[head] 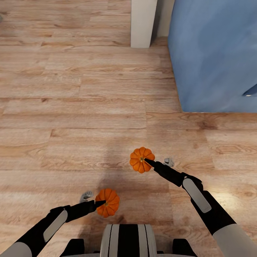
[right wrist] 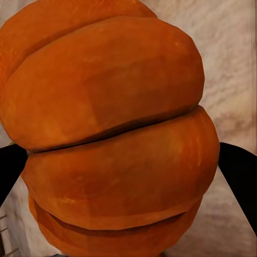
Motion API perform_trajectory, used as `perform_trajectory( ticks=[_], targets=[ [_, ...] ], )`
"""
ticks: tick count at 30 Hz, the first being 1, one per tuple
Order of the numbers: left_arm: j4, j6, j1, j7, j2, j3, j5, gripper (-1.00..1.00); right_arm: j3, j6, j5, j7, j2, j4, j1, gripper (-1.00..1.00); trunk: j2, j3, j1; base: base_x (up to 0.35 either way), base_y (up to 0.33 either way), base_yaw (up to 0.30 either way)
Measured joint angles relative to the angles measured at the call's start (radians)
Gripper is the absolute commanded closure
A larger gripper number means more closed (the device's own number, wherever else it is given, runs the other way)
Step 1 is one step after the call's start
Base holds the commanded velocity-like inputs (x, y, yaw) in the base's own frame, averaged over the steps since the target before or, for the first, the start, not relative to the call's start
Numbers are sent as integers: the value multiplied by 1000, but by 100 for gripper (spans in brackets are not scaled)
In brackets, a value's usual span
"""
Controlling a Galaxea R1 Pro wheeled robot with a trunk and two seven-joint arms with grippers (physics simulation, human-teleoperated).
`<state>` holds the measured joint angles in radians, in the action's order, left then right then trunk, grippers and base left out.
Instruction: Place each of the two pumpkins and all three candles from the living room inside a cabinet in the living room (use any cabinet), then make sure every cabinet is closed, and position the cauldron so it is next to a table in the living room.
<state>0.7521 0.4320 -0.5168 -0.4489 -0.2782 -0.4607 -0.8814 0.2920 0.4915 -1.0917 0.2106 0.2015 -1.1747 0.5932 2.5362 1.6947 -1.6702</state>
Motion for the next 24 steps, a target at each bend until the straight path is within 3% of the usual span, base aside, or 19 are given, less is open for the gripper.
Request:
perform_trajectory(
  ticks=[3, 4, 24],
  targets=[
    [-21, 0, 0, -26, 0, 1, 2, -100, 0, 0, 0, 0, 0, 1, 0, 100, 0, 0, 0, 0, 0, 0],
    [-21, 0, 0, -26, 0, 1, 2, 100, 0, 0, 0, 0, 0, 1, 0, 100, 0, 0, 0, 0, 0, 0],
    [-20, 0, 0, -9, 0, 6, 2, 100, 0, 0, 0, 0, 0, 2, 0, 100, 0, -8, 1, 0, 0, 0]
  ],
)
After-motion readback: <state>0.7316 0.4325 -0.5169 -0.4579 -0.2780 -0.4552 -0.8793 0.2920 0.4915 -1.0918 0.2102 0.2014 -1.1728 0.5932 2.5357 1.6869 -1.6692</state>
